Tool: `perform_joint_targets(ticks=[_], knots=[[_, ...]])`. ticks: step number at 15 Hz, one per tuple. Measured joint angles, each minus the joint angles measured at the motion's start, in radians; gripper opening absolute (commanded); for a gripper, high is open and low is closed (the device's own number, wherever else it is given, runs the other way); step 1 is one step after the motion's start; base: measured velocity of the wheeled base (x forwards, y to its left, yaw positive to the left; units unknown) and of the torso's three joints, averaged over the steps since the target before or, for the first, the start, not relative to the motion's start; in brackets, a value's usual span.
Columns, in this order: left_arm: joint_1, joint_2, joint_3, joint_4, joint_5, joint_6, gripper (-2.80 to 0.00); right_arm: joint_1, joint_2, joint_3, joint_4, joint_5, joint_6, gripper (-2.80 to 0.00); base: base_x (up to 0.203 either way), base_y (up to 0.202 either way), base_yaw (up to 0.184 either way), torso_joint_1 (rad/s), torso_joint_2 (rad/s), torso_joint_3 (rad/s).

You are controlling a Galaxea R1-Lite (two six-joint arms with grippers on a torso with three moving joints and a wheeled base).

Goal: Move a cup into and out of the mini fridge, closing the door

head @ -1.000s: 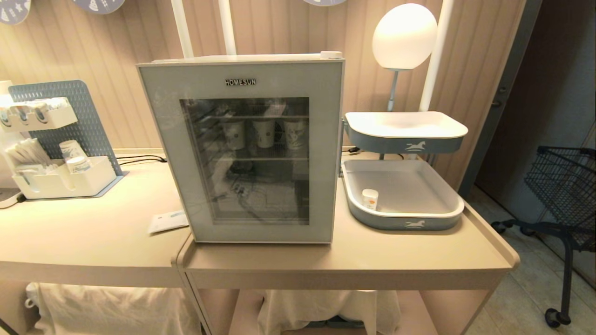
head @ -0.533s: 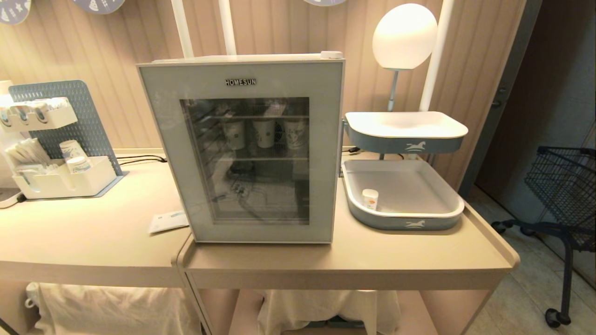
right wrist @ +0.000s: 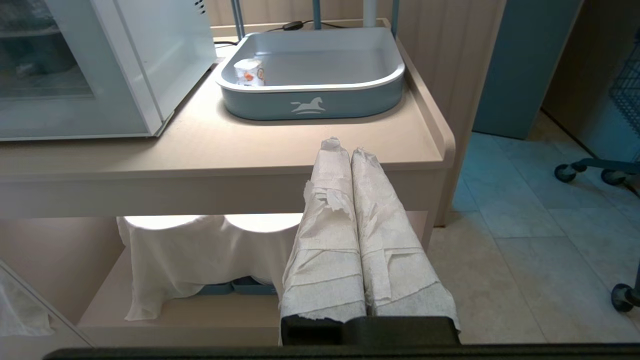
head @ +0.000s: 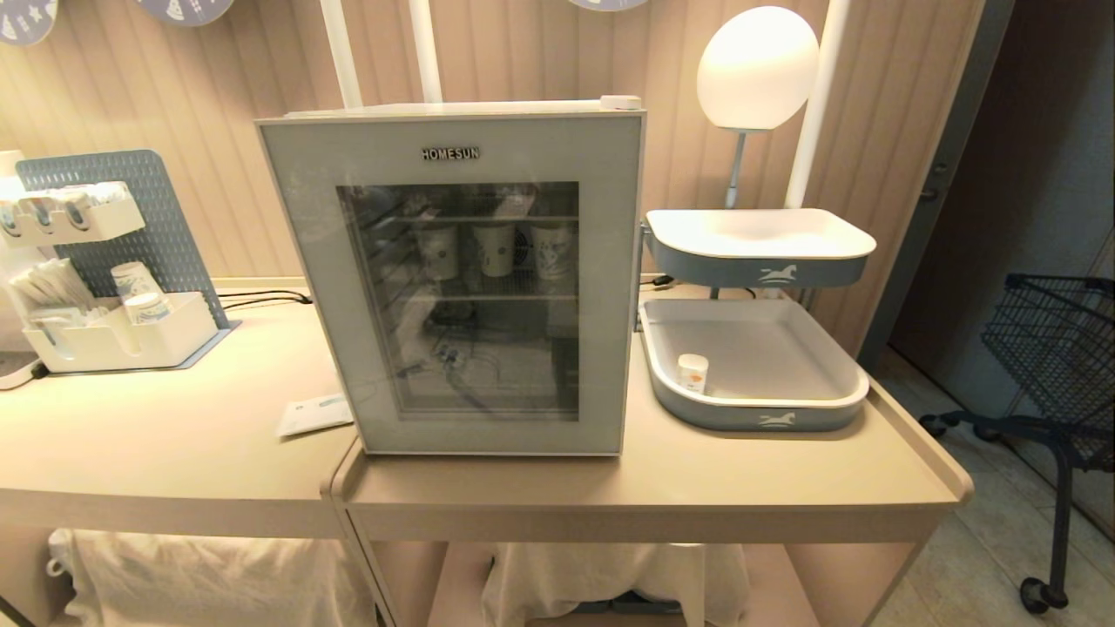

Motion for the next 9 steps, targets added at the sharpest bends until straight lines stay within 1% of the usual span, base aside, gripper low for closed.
perform_joint_targets(ticks=[9], knots=[[0.0,0.0,-0.001,0.0,0.001,0.004,-2.8,0.0,-0.002,0.002,-0.003,-0.001,0.001,-2.8,0.0,0.0,0.0,0.0,0.0,0.0]])
